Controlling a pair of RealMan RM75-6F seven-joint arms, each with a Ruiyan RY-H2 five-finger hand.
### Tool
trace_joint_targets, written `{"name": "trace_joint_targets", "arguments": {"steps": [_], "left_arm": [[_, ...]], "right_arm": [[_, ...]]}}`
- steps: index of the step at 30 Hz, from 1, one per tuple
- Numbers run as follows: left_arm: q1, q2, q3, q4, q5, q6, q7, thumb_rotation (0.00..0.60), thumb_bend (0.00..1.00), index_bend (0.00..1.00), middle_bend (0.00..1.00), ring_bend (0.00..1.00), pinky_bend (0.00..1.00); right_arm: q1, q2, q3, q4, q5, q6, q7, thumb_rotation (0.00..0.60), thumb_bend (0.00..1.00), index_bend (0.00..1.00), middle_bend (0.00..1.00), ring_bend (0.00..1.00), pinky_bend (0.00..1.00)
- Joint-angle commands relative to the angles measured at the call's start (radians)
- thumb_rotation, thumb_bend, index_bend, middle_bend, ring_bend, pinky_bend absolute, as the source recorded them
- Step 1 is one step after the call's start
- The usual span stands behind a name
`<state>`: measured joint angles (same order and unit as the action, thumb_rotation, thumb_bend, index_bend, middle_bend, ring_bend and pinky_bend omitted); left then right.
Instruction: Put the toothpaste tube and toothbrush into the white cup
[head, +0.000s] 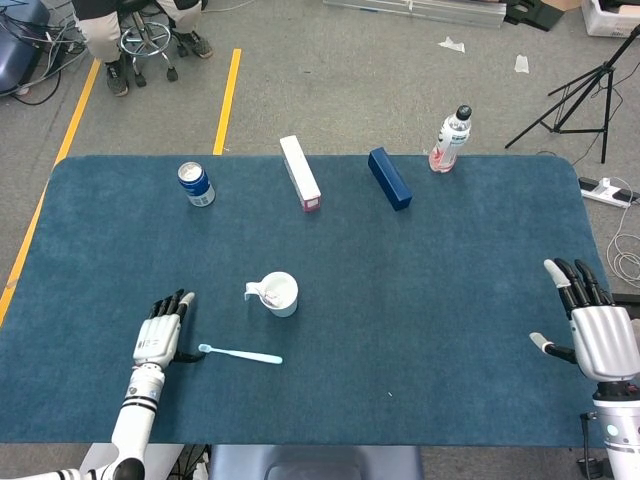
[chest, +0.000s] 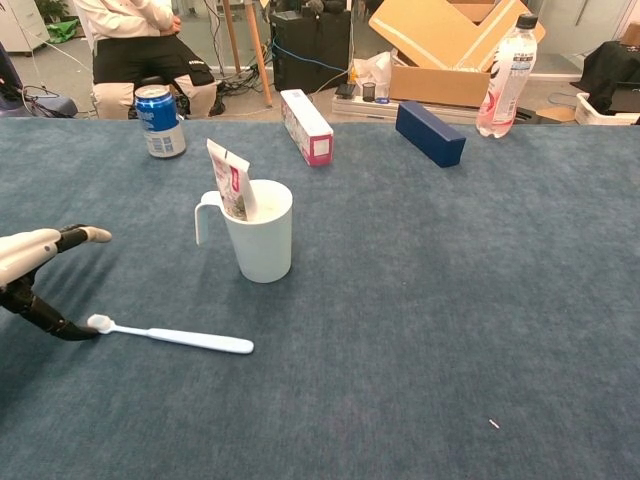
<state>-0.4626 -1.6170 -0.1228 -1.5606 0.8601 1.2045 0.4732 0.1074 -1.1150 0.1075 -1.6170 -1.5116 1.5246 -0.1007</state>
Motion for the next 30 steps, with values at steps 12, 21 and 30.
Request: {"name": "trace_joint_targets", "arguments": {"steps": [12, 21, 30], "left_arm": [[-0.017, 0.027, -0.002, -0.060, 0.037, 0.025, 0.085, 0.600, 0.00, 0.00, 0.00, 0.00, 0.00], [-0.055, 0.079, 0.057, -0.122, 0.085, 0.087, 0.327, 0.600, 0.00, 0.14, 0.17, 0.11, 0.18], [-0.070, 0.135, 0.081, -0.168, 0.139, 0.045, 0.324, 0.600, 0.00, 0.30, 0.97, 0.74, 0.61]], "right_arm": [[-0.002, 0.002, -0.001, -0.001, -0.004, 0.003, 0.003, 0.600, 0.00, 0.02, 0.11, 0.03, 0.35], [-0.002, 0.003, 0.001, -0.002, 0.000, 0.004, 0.004, 0.600, 0.00, 0.02, 0.11, 0.03, 0.35], [-0.002, 0.004, 0.001, -0.002, 0.001, 0.003, 0.005, 0.600, 0.00, 0.02, 0.11, 0.03, 0.35]]}}
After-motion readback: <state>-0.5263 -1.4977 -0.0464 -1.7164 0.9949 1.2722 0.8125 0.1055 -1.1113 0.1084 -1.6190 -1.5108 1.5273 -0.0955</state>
